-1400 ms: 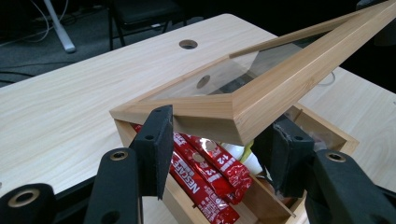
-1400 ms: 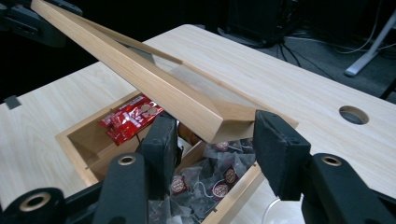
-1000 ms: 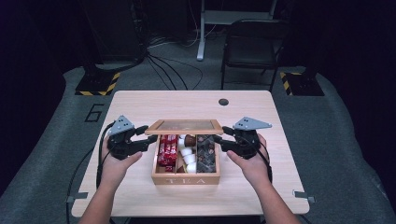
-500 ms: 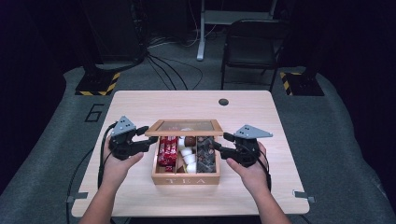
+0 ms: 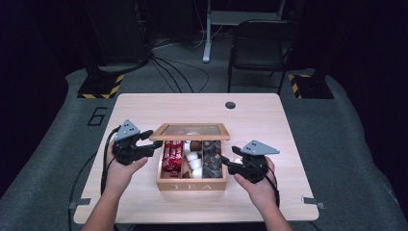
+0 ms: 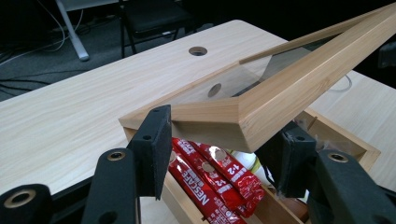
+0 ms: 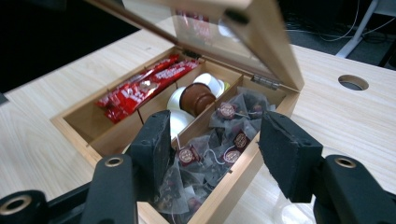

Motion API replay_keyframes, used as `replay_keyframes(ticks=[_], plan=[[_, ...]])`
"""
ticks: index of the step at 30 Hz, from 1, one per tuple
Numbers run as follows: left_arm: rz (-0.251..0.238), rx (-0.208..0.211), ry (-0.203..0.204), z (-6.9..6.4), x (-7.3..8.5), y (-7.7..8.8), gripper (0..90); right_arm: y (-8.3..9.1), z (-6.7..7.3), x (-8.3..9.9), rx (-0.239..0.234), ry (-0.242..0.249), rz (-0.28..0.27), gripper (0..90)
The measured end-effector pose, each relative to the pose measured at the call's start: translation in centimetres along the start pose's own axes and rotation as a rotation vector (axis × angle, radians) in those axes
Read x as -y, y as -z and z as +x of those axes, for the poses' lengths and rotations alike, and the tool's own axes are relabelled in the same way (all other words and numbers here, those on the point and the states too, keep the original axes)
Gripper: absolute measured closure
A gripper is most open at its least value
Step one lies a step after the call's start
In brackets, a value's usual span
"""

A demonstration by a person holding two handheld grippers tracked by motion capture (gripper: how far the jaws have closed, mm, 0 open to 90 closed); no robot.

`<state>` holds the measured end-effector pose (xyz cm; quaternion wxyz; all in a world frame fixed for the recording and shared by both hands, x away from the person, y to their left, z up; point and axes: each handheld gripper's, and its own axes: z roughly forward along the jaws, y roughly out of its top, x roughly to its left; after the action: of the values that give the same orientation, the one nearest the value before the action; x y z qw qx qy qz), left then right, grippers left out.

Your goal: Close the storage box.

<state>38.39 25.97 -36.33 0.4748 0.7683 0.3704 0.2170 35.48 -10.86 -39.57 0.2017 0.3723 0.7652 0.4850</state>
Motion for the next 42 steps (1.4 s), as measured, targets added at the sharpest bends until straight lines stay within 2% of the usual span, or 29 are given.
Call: replay_keyframes(ticks=[5, 15, 19, 23, 30, 33, 37, 42], plan=[[-0.004, 0.003, 0.004, 0.0, 0.2, 0.0, 46.8, -1.0, 0.6, 0.9, 0.014, 0.045, 0.033, 43.4], [-0.015, 0.003, 0.021, 0.0, 0.3, 0.0, 46.8, -2.3, 0.9, 1.7, 0.012, 0.069, 0.049, 43.6], [-0.01, 0.008, 0.02, 0.0, 0.4, 0.0, 46.9, -2.6, 0.8, 2.1, 0.002, 0.054, 0.048, 44.7], [-0.007, 0.009, 0.016, 0.0, 0.6, 0.1, 46.9, -3.2, 0.8, 3.0, -0.019, 0.048, 0.064, 49.4], [-0.015, 0.006, 0.017, 0.0, 0.4, 0.0, 46.9, -4.2, 1.4, 3.8, -0.05, 0.088, 0.106, 53.7], [-0.018, 0.005, 0.017, 0.1, 0.3, 0.0, 46.9, -4.6, 1.5, 3.7, -0.045, 0.102, 0.117, 56.0], [-0.022, 0.005, 0.013, 0.2, 0.1, -0.1, 47.0, -5.1, 1.5, 3.6, -0.046, 0.113, 0.137, 64.0], [-0.021, 0.005, 0.012, 0.2, 0.1, -0.1, 47.0, -5.9, 1.1, 3.5, -0.032, 0.111, 0.15, 64.3]])
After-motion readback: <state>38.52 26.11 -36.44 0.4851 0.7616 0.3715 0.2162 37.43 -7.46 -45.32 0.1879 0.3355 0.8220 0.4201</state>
